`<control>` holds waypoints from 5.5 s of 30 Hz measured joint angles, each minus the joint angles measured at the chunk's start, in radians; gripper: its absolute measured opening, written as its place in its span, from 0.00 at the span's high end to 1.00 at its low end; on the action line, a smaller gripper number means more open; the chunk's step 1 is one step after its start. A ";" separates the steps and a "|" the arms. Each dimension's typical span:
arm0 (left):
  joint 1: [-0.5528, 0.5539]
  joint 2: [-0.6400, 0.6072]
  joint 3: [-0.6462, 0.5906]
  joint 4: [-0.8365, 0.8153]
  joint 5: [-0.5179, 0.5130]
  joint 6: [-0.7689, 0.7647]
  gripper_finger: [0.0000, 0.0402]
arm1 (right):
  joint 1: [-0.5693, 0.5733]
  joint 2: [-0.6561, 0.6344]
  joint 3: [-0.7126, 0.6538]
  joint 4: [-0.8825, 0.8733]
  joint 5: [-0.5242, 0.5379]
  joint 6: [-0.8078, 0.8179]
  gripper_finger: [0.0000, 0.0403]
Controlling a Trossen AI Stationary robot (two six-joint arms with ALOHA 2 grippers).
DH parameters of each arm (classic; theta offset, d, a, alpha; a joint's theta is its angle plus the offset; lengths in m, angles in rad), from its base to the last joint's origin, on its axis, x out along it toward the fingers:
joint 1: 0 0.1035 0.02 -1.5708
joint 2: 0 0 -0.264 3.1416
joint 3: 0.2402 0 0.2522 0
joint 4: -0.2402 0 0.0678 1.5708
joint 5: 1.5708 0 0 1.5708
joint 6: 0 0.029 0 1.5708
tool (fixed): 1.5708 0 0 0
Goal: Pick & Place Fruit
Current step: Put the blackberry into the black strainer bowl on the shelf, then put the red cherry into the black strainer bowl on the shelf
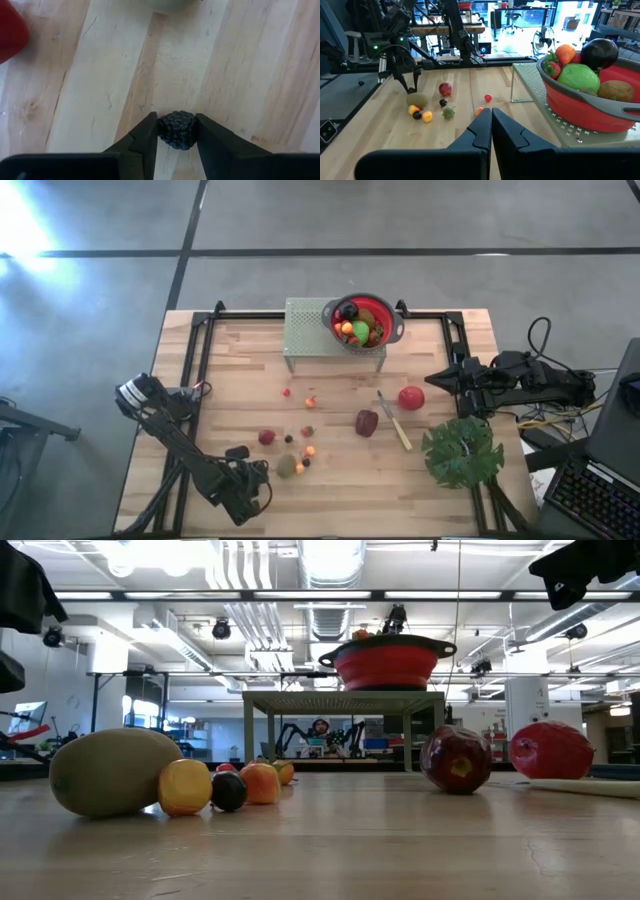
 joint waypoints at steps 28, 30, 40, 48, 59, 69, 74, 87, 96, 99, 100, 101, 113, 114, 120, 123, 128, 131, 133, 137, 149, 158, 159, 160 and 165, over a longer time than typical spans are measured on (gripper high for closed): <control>0.307 -0.056 0.117 0.517 -0.508 0.996 0.68 | 0.000 0.000 0.000 0.000 0.000 0.000 0.98; 0.349 -0.056 0.117 0.602 -0.507 1.060 0.68 | 0.000 0.000 0.000 0.000 0.000 0.000 0.98; 0.546 -0.056 0.163 0.867 -0.446 1.285 0.68 | 0.000 0.000 0.000 0.000 0.000 0.000 0.98; 0.701 -0.056 0.253 0.930 -0.353 1.323 0.68 | 0.000 0.000 0.000 0.000 0.000 0.000 0.98; 0.883 -0.054 0.351 0.925 -0.261 1.319 0.67 | 0.000 0.000 0.000 0.000 0.000 0.000 0.98; 0.996 -0.015 0.371 0.921 -0.199 1.292 0.67 | 0.000 0.000 0.000 0.000 0.000 0.000 0.98; 1.032 -0.004 0.371 0.924 -0.196 1.292 0.67 | 0.000 0.000 0.000 0.000 0.000 0.000 0.98; 1.083 -0.004 0.371 0.922 -0.135 1.289 0.67 | 0.000 0.000 0.000 0.000 0.000 0.000 0.98; 1.094 -0.004 0.370 0.914 -0.131 1.254 0.63 | 0.000 0.000 0.000 0.000 0.000 0.000 0.98; 1.096 0.003 0.370 0.910 -0.131 1.248 0.61 | 0.000 0.000 0.000 0.000 0.000 0.000 0.98; 1.096 0.007 0.370 0.910 -0.130 1.248 0.61 | 0.000 0.000 0.000 0.000 0.000 0.000 0.98; 1.097 0.011 0.370 0.910 -0.131 1.248 0.60 | 0.000 0.000 0.000 0.000 0.000 0.000 0.98; 1.099 0.009 0.381 0.903 -0.131 1.306 0.49 | 0.000 0.000 0.000 0.000 0.000 0.000 0.98; 1.096 0.004 0.384 0.895 -0.131 1.306 0.49 | 0.000 0.000 0.000 0.000 0.000 0.000 0.98; 1.078 -0.033 0.402 0.778 -0.129 1.315 0.49 | 0.000 0.000 0.000 0.000 0.000 0.000 0.98; 1.069 -0.057 0.413 0.662 -0.130 1.316 0.49 | 0.000 0.000 0.000 0.000 0.000 0.000 0.98; 1.052 -0.106 0.429 0.445 -0.129 1.291 0.49 | 0.000 0.000 0.000 0.000 0.000 0.000 0.98; 1.038 -0.144 0.428 0.336 -0.129 1.248 0.49 | 0.000 0.000 0.000 0.000 0.000 0.000 0.98; 1.030 -0.174 0.428 0.249 -0.129 1.215 0.49 | 0.000 0.000 0.000 0.000 0.000 0.000 0.98; 1.009 -0.228 0.427 0.082 -0.117 1.138 0.49 | 0.000 0.000 0.000 0.000 0.000 0.000 0.98; 0.965 -0.322 0.394 -0.407 -0.105 0.633 0.49 | 0.000 0.000 0.000 0.000 0.000 0.000 0.98; 0.961 -0.321 0.263 -0.417 -0.059 0.190 0.49 | 0.000 0.000 0.000 0.000 0.000 0.000 0.98; 0.961 -0.320 0.245 -0.415 -0.058 0.157 0.49 | 0.000 0.000 0.000 0.000 0.000 0.000 0.98; 0.961 -0.320 0.227 -0.415 -0.052 0.132 0.49 | 0.000 0.000 0.000 0.000 0.000 0.000 0.98; 0.961 -0.318 0.135 -0.364 -0.023 0.077 0.49 | 0.000 0.000 0.000 0.000 0.000 0.000 0.98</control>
